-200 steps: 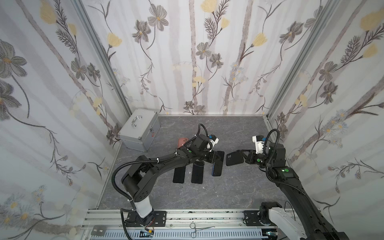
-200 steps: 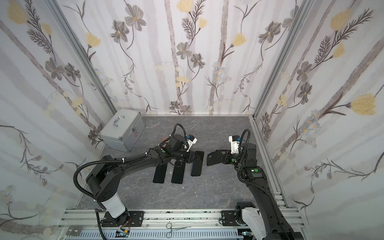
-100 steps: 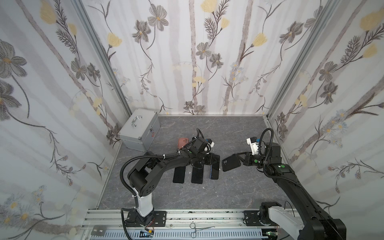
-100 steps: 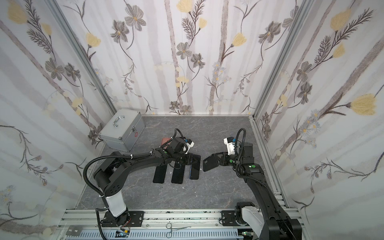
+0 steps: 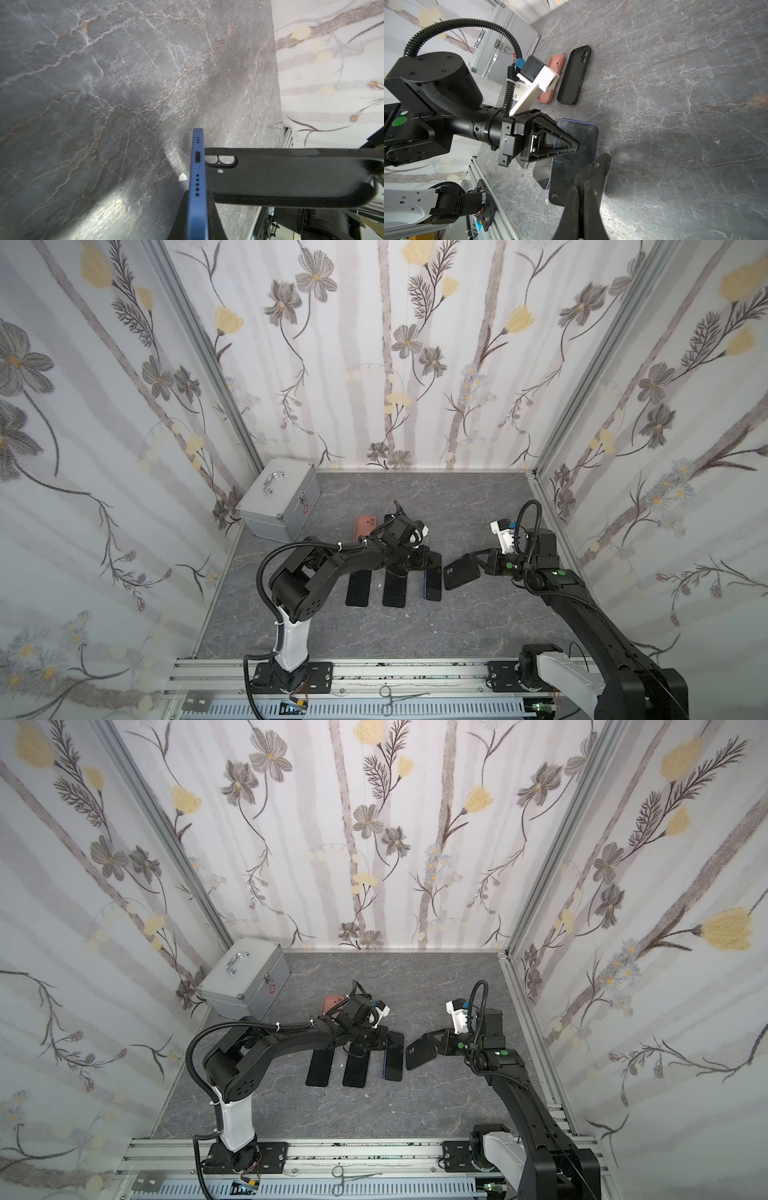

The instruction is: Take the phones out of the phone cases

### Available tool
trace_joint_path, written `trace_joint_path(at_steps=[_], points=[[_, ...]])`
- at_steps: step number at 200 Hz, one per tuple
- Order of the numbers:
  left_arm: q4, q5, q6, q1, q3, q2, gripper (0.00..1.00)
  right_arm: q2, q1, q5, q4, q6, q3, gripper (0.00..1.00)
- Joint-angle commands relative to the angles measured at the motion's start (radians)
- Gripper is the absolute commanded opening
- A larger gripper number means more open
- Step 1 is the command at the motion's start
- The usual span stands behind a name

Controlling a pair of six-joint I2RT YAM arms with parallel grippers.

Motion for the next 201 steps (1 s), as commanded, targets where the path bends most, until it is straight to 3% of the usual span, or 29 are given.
trace_joint_path(at_steps=[1,21,133,201], points=[[0.003,-0.019,-0.026,0.002,0.002,0.020,0.00,0.010,0.001,0.012,0.043,-0.010,-0.007,0.00],[0.003,-0.030,-0.046,0.003,-0.003,0.030,0.00,0.014,0.001,0.009,0.077,0.002,-0.025,0.00],[0.004,-0.058,-0.084,0.005,-0.013,0.047,0.36,0.020,0.002,0.062,0.119,-0.009,-0.051,0.00],[0.004,-0.055,-0.098,-0.003,-0.040,0.018,0.43,0.030,0.001,0.078,0.129,-0.013,-0.040,0.00]])
